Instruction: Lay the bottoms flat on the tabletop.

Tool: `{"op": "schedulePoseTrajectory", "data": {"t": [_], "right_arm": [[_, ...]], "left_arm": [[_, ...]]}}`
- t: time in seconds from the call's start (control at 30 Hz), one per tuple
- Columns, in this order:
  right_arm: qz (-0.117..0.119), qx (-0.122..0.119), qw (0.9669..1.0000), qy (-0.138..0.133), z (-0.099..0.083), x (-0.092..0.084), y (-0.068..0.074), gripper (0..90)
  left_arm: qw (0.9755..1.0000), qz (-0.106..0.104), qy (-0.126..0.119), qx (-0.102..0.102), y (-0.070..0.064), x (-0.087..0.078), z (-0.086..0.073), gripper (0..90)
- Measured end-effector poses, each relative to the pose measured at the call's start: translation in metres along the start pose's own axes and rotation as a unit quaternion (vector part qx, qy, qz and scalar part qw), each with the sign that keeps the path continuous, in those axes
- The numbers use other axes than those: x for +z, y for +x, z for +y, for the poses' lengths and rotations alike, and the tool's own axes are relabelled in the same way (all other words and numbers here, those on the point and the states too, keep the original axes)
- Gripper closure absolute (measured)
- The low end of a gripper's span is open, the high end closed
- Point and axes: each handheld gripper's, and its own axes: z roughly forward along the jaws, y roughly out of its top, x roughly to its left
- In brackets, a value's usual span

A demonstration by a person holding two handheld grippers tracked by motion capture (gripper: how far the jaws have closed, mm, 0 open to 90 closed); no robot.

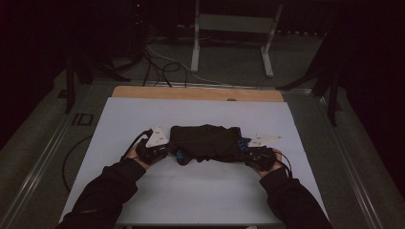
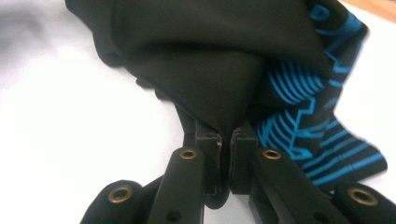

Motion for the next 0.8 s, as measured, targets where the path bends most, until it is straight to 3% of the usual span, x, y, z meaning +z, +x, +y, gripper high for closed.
{"op": "schedulePoseTrajectory", "data": {"t": [0.13, 0.4, 0.57, 0.8], "right_arm": [[0.009, 0.0, 1.0, 0.003, -0.011, -0.009, 0.003, 85.9], [0.019, 0.0, 0.9998, 0.011, -0.029, -0.022, 0.01, 85.8], [0.025, 0.008, 0.9994, 0.022, -0.045, -0.028, 0.017, 85.6], [0.03, 0.004, 0.9986, 0.044, -0.059, -0.035, 0.024, 85.5]], "left_arm": [[0.9997, -0.023, -0.003, -0.013, -0.008, -0.009, -0.004, 88.9], [0.9977, -0.066, 0.009, 0.012, -0.037, -0.02, -0.006, 88.8], [0.9967, -0.07, 0.028, 0.031, -0.047, -0.022, -0.015, 88.8], [0.9962, -0.071, 0.042, 0.027, -0.049, -0.025, -0.028, 88.8]]}}
